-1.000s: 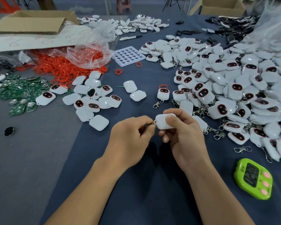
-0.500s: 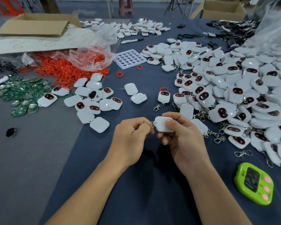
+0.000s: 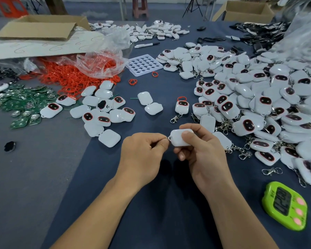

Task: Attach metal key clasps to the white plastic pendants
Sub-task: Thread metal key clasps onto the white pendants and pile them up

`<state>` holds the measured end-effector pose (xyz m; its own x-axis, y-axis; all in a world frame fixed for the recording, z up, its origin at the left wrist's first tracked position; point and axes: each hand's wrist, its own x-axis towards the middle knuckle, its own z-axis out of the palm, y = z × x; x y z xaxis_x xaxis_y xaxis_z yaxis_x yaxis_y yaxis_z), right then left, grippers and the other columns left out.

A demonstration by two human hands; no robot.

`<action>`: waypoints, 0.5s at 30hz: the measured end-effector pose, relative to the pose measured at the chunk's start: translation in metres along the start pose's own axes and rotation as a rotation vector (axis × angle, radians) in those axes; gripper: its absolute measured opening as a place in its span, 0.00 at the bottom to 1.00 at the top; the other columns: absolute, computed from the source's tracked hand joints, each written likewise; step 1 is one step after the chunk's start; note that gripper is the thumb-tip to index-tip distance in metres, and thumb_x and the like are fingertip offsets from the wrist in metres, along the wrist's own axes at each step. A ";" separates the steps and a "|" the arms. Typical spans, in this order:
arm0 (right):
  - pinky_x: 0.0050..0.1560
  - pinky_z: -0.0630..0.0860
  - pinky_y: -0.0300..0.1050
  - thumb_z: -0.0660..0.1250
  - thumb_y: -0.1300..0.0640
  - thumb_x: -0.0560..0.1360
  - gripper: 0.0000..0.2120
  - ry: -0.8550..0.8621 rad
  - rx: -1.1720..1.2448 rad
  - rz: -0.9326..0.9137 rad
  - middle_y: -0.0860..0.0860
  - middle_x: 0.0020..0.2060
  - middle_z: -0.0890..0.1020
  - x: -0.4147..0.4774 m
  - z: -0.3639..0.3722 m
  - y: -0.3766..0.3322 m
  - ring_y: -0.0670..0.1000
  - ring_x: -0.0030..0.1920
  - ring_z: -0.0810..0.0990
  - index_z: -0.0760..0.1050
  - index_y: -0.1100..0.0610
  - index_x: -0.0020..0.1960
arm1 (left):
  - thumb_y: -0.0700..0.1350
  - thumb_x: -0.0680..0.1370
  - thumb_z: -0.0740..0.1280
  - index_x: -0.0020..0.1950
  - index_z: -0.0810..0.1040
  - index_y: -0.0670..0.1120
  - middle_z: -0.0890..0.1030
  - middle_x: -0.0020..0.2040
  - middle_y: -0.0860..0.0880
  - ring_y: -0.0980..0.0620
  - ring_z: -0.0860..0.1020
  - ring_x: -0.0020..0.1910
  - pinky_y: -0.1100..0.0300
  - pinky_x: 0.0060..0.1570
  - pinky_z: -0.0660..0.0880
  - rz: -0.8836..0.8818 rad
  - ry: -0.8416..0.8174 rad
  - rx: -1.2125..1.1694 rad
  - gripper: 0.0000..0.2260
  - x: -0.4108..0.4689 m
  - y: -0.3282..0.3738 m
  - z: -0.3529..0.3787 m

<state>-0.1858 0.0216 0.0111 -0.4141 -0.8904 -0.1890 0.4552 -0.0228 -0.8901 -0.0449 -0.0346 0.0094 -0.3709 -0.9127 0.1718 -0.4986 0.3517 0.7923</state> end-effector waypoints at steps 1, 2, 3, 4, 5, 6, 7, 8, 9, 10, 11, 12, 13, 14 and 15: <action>0.26 0.73 0.40 0.65 0.70 0.81 0.08 0.009 -0.035 -0.022 0.57 0.38 0.84 0.000 0.001 0.001 0.52 0.28 0.77 0.80 0.61 0.50 | 0.47 0.77 0.65 0.35 0.77 0.45 0.72 0.28 0.49 0.51 0.70 0.31 0.60 0.32 0.66 0.041 0.012 0.095 0.12 -0.001 0.001 0.000; 0.26 0.73 0.41 0.66 0.70 0.80 0.07 0.020 -0.081 -0.049 0.56 0.37 0.84 -0.001 0.002 0.002 0.52 0.29 0.77 0.80 0.60 0.49 | 0.46 0.78 0.65 0.34 0.75 0.45 0.73 0.27 0.49 0.49 0.71 0.32 0.60 0.33 0.64 0.084 0.020 0.209 0.13 -0.001 0.001 0.000; 0.26 0.73 0.41 0.68 0.69 0.78 0.07 0.029 -0.137 -0.080 0.56 0.36 0.83 -0.002 0.003 0.003 0.53 0.29 0.77 0.80 0.59 0.49 | 0.45 0.78 0.65 0.34 0.76 0.45 0.73 0.27 0.49 0.48 0.70 0.33 0.59 0.34 0.62 0.119 0.019 0.323 0.13 -0.001 0.002 0.001; 0.27 0.73 0.42 0.70 0.68 0.76 0.06 0.027 -0.188 -0.110 0.55 0.36 0.83 -0.002 0.004 0.005 0.53 0.29 0.77 0.81 0.59 0.48 | 0.45 0.79 0.65 0.34 0.78 0.46 0.72 0.27 0.50 0.47 0.70 0.33 0.57 0.36 0.59 0.148 0.016 0.417 0.13 -0.001 0.002 0.001; 0.27 0.73 0.42 0.70 0.66 0.74 0.05 0.022 -0.219 -0.129 0.56 0.36 0.83 -0.003 0.005 0.006 0.53 0.30 0.78 0.81 0.58 0.48 | 0.44 0.79 0.65 0.35 0.80 0.47 0.70 0.27 0.52 0.46 0.69 0.33 0.56 0.37 0.58 0.172 0.020 0.476 0.13 -0.001 0.001 0.002; 0.27 0.72 0.42 0.70 0.64 0.73 0.05 0.018 -0.226 -0.133 0.56 0.37 0.83 -0.003 0.005 0.007 0.54 0.30 0.78 0.81 0.57 0.48 | 0.43 0.79 0.65 0.35 0.81 0.48 0.67 0.27 0.52 0.45 0.67 0.33 0.55 0.38 0.57 0.195 0.027 0.499 0.13 -0.002 -0.001 0.002; 0.27 0.72 0.42 0.70 0.65 0.74 0.05 0.017 -0.213 -0.129 0.55 0.37 0.83 -0.002 0.004 0.007 0.54 0.30 0.78 0.81 0.57 0.48 | 0.43 0.79 0.65 0.35 0.81 0.47 0.65 0.28 0.53 0.46 0.66 0.33 0.55 0.38 0.57 0.220 0.037 0.497 0.13 -0.002 -0.003 0.002; 0.26 0.72 0.42 0.69 0.67 0.76 0.06 0.017 -0.187 -0.119 0.55 0.36 0.83 -0.001 0.004 0.006 0.53 0.29 0.77 0.81 0.58 0.48 | 0.43 0.79 0.65 0.35 0.80 0.48 0.65 0.28 0.53 0.46 0.66 0.33 0.54 0.38 0.60 0.237 0.044 0.480 0.13 -0.002 -0.005 0.003; 0.26 0.73 0.41 0.67 0.68 0.79 0.07 0.019 -0.152 -0.100 0.55 0.36 0.84 -0.001 0.003 0.004 0.53 0.28 0.77 0.81 0.58 0.49 | 0.44 0.80 0.65 0.36 0.80 0.49 0.67 0.28 0.54 0.47 0.67 0.34 0.53 0.39 0.63 0.238 0.044 0.444 0.13 -0.001 -0.005 0.003; 0.26 0.73 0.41 0.65 0.69 0.80 0.08 0.018 -0.105 -0.072 0.56 0.37 0.84 0.000 0.002 0.003 0.52 0.28 0.77 0.80 0.59 0.49 | 0.47 0.80 0.65 0.37 0.80 0.50 0.70 0.27 0.53 0.49 0.69 0.34 0.54 0.40 0.66 0.214 0.039 0.368 0.12 -0.001 -0.005 0.003; 0.26 0.73 0.41 0.63 0.69 0.81 0.09 0.015 -0.054 -0.038 0.57 0.37 0.85 0.001 0.002 0.001 0.52 0.28 0.77 0.80 0.60 0.50 | 0.49 0.79 0.65 0.38 0.80 0.52 0.74 0.29 0.53 0.51 0.71 0.35 0.56 0.40 0.69 0.163 0.028 0.246 0.11 0.000 -0.004 0.001; 0.26 0.74 0.41 0.62 0.69 0.82 0.09 0.010 -0.008 -0.005 0.58 0.38 0.85 0.001 0.001 -0.001 0.52 0.28 0.77 0.79 0.60 0.51 | 0.52 0.79 0.66 0.39 0.81 0.54 0.77 0.30 0.54 0.53 0.74 0.36 0.61 0.38 0.70 0.108 0.012 0.099 0.10 0.000 -0.002 0.000; 0.26 0.74 0.41 0.61 0.69 0.82 0.09 0.002 0.026 0.019 0.58 0.39 0.85 0.002 0.001 -0.002 0.52 0.28 0.78 0.79 0.60 0.51 | 0.53 0.78 0.66 0.40 0.82 0.56 0.78 0.31 0.55 0.56 0.74 0.34 0.64 0.36 0.70 0.066 -0.006 -0.036 0.09 0.001 0.000 -0.001; 0.26 0.74 0.41 0.61 0.69 0.82 0.10 -0.005 0.047 0.036 0.59 0.39 0.85 0.002 0.000 -0.003 0.53 0.28 0.78 0.79 0.61 0.51 | 0.54 0.78 0.67 0.40 0.83 0.57 0.78 0.31 0.55 0.58 0.74 0.32 0.65 0.34 0.70 0.045 -0.024 -0.124 0.09 0.001 0.001 -0.001; 0.26 0.74 0.41 0.60 0.69 0.82 0.10 -0.008 0.059 0.045 0.59 0.38 0.85 0.002 0.000 -0.003 0.53 0.28 0.78 0.79 0.61 0.51 | 0.53 0.78 0.67 0.40 0.83 0.56 0.77 0.29 0.55 0.59 0.72 0.30 0.65 0.32 0.70 0.045 -0.039 -0.161 0.09 0.000 0.002 -0.001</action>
<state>-0.1881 0.0201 0.0132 -0.3856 -0.8949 -0.2245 0.5189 -0.0092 -0.8548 -0.0451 -0.0342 0.0120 -0.4216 -0.8869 0.1889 -0.3503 0.3514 0.8682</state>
